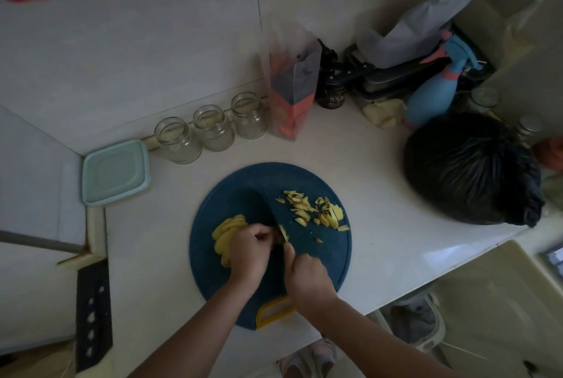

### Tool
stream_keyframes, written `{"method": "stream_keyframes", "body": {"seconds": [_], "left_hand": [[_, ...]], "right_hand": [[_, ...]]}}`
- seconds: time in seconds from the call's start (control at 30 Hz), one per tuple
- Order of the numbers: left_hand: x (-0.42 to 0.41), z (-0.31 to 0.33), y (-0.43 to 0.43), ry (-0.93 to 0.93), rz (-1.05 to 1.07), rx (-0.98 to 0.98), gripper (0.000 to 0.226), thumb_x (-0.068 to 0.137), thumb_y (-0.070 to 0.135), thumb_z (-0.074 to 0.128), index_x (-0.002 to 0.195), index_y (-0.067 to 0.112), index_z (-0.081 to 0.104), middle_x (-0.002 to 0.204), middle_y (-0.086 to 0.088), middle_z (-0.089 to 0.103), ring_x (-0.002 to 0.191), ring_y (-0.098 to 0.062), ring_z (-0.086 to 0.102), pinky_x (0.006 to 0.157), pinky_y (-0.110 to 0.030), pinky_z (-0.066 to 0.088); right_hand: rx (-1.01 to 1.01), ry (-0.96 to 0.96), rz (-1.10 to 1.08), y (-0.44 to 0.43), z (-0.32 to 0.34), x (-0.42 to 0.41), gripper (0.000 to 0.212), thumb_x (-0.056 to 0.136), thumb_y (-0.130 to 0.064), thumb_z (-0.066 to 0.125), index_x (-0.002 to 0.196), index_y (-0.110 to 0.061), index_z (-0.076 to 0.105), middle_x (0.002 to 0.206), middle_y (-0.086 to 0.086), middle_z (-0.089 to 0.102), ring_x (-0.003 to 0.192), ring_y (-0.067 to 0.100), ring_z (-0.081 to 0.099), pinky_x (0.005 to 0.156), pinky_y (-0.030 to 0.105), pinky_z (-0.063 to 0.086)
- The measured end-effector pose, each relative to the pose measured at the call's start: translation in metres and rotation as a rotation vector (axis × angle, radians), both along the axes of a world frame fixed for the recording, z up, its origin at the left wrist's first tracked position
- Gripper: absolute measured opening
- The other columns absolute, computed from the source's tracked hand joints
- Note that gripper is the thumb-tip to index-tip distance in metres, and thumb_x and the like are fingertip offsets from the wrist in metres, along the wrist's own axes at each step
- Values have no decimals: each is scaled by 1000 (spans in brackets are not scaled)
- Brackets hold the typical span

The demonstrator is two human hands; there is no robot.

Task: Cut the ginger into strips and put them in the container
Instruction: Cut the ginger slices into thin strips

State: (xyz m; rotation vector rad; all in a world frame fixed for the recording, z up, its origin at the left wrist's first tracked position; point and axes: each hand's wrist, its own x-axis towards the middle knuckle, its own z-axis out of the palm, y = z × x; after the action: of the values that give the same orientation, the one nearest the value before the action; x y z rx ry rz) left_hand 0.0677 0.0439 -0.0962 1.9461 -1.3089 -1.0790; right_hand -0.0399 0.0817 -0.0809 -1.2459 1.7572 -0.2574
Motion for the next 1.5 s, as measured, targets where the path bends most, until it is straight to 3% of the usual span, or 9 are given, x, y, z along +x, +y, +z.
{"method": "stream_keyframes", "body": {"seconds": [0.2, 0.3, 0.43, 0.53, 0.77, 1.13, 1.33, 1.5], "left_hand": [[-4, 4, 3, 50, 30, -15, 8, 86, 12, 66, 79, 16, 69, 71, 9, 67, 68, -4, 64, 58, -10, 48], [-4, 4, 5, 73, 59, -24, 6, 85, 14, 67, 80, 12, 70, 69, 7, 68, 66, -8, 66, 57, -10, 49], [-3, 1, 6, 65, 81, -8, 8, 85, 17, 68, 80, 12, 70, 69, 3, 69, 67, -11, 67, 57, -12, 49], [-3, 0, 4, 43, 73, 16, 11, 87, 18, 66, 79, 12, 71, 70, 0, 69, 69, -13, 67, 63, -22, 53], [-2, 3, 3, 16, 38, 23, 14, 88, 13, 62, 77, 10, 71, 66, 2, 68, 67, -10, 64, 59, -18, 45], [-2, 5, 3, -26, 31, 33, 12, 87, 13, 62, 80, 10, 71, 68, 4, 67, 67, -8, 63, 56, -14, 41], [-3, 8, 3, -37, 31, 23, 12, 87, 10, 62, 79, 9, 70, 64, 6, 64, 62, -3, 60, 50, -6, 41], [-5, 5, 4, -81, 30, 7, 10, 85, 10, 64, 80, 9, 72, 72, 0, 69, 68, -10, 62, 59, -17, 44]], "right_hand": [[-36, -84, -93, -10, 1, -14, 58, 99, -53, 22, 66, -15, 51, 67, 4, 56, 66, 21, 58, 72, 39, 51], [-5, -140, -136, 1, 0, -30, 60, 99, -52, 26, 65, -9, 50, 60, 4, 51, 60, 23, 59, 65, 41, 51], [-81, -136, -50, 12, 6, -36, 53, 98, -49, 28, 58, -15, 39, 56, 1, 41, 50, 10, 38, 52, 21, 33], [-111, -113, 19, 13, 12, -31, 51, 100, -46, 26, 58, -18, 37, 56, -1, 40, 51, 8, 36, 50, 16, 28], [-83, -138, 28, 16, 13, -24, 58, 100, -48, 29, 54, -14, 37, 49, -1, 37, 40, 8, 34, 48, 22, 28], [-76, -29, 46, 23, 10, -14, 56, 99, -53, 23, 62, -15, 43, 59, 2, 44, 55, 16, 44, 64, 37, 44], [-59, -57, 46, 16, 16, -13, 58, 99, -51, 21, 61, -13, 42, 55, 1, 43, 49, 13, 43, 61, 34, 43], [-43, -19, 64, 16, 12, -9, 60, 98, -54, 19, 61, -15, 46, 57, 1, 45, 52, 15, 45, 66, 37, 48]]}}
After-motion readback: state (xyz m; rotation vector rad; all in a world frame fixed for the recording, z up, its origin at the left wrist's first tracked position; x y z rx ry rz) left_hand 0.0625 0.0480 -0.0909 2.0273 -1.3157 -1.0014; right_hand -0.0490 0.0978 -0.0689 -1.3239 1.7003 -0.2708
